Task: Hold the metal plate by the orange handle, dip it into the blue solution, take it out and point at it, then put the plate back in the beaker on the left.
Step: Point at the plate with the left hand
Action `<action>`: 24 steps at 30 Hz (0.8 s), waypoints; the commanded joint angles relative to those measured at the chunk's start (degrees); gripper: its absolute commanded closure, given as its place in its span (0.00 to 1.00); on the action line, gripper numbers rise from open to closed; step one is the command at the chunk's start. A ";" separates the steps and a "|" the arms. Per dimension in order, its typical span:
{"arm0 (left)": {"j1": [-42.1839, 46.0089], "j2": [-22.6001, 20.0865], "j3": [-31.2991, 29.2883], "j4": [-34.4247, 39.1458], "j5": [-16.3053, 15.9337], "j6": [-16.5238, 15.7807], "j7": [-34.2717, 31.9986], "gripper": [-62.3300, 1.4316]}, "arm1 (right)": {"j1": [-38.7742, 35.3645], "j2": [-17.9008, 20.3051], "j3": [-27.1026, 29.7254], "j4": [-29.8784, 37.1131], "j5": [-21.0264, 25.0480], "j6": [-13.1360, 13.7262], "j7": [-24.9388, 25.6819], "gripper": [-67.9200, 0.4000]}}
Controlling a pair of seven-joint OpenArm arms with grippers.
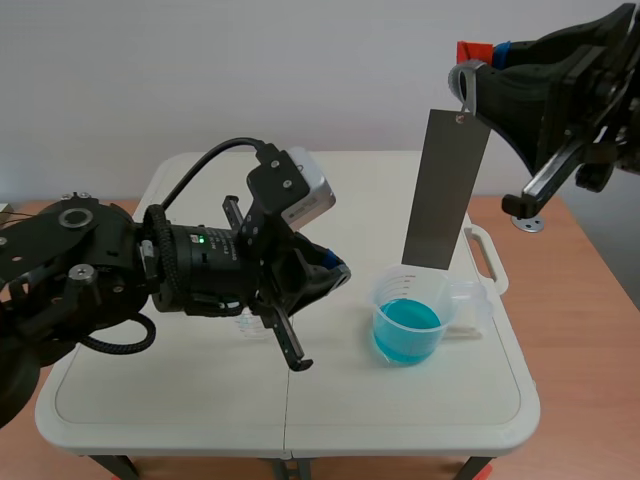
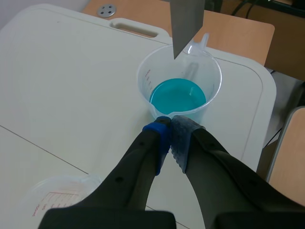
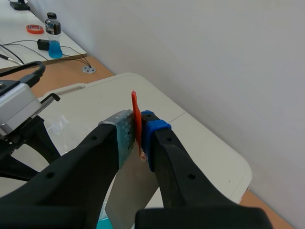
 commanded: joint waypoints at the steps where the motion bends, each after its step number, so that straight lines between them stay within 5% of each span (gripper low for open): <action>1: -1.11 1.31 -0.15 -0.33 -0.35 0.11 -0.81 0.95 | 0.52 0.31 0.48 1.27 0.81 -0.17 1.03 0.98; 6: -2.60 3.85 -0.15 -3.17 2.14 0.13 -1.27 0.95 | 0.52 0.31 0.48 1.27 0.81 -0.17 1.03 0.98; 24: -3.69 5.27 -0.15 -4.35 2.38 0.31 -1.20 0.95 | 0.55 0.31 0.46 1.27 0.81 -0.17 0.85 0.98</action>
